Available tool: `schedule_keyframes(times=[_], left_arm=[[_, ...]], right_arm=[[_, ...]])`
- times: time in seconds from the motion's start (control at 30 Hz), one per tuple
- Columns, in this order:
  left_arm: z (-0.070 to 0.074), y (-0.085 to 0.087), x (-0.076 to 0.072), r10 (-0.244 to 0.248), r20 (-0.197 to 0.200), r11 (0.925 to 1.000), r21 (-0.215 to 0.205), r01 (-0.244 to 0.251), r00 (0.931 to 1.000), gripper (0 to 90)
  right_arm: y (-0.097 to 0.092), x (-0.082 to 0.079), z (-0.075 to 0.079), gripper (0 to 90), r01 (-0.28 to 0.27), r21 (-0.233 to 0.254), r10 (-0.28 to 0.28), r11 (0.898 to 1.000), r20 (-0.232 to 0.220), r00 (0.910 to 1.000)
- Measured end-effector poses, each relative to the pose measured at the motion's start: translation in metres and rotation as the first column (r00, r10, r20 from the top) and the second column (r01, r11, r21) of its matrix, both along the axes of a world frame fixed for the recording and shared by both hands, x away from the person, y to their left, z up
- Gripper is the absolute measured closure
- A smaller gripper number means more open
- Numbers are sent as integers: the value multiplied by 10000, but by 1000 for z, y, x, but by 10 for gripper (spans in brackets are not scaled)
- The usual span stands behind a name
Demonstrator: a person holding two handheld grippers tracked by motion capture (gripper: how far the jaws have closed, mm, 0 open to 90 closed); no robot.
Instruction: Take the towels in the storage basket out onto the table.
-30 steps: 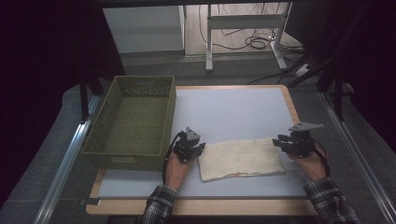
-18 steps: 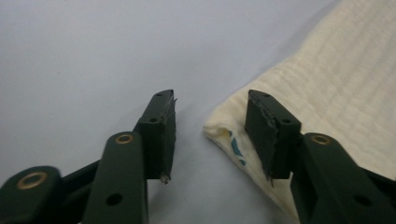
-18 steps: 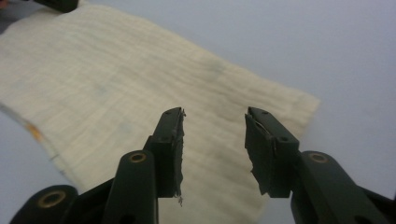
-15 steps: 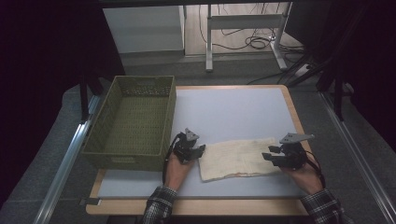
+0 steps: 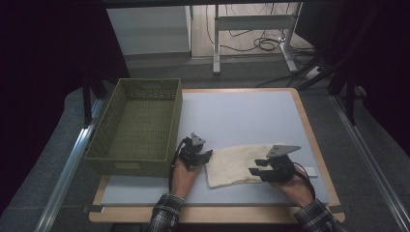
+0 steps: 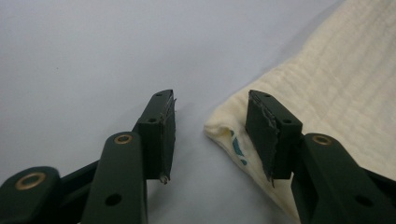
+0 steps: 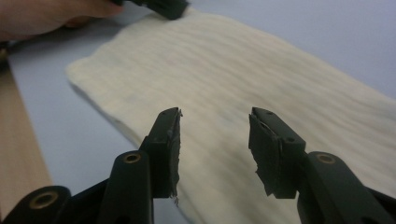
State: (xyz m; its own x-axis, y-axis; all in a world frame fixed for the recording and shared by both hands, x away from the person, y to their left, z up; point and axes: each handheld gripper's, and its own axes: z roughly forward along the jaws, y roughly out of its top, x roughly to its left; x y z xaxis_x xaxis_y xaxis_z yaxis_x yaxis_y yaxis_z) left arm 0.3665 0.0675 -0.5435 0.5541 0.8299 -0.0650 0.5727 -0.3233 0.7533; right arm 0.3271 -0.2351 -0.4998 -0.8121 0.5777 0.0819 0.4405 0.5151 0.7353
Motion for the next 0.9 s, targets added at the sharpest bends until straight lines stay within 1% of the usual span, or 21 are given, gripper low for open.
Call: schedule_keyframes(times=[0.1,0.23,0.4,0.57,0.6,0.67,0.77,0.83,0.87,0.9], left_arm=[[0,1,0,-23,-22,10000,24,23,10000,526],[0,1,0,-28,-38,10000,8,28,10000,527],[0,1,1,-34,-61,10000,-5,34,10000,528],[0,1,1,-40,-51,10000,-10,40,10000,529],[0,1,1,-36,-64,10000,-17,35,10000,530],[0,1,1,-36,-69,10000,-21,36,10000,531],[0,2,1,-31,-75,10000,-28,30,10000,532],[0,2,1,-29,-71,10000,-41,29,10000,531],[0,2,1,-29,-69,10000,-39,29,10000,531],[0,2,1,-31,-70,10000,-34,31,10000,531]], right_arm=[[17,-5,-3,560,-459,26,460,9989,-71,9989],[45,-13,-6,579,-1183,56,1184,9930,-76,9929],[80,-22,-13,600,-1985,-16,1985,9801,-106,9800],[103,-28,-17,613,-2603,-40,2602,9655,-155,9654],[107,-29,-17,613,-2683,-98,2682,9633,-111,9633],[114,-29,-18,613,-2731,-161,2730,9619,-75,9620],[120,-28,-21,604,-2688,-266,2688,9628,-45,9632],[124,-27,-26,589,-2644,-526,2648,9630,15,9643],[126,-28,-29,590,-2593,-919,2616,9614,136,9651],[126,-30,-31,596,-2618,-966,2661,9603,349,9633]])
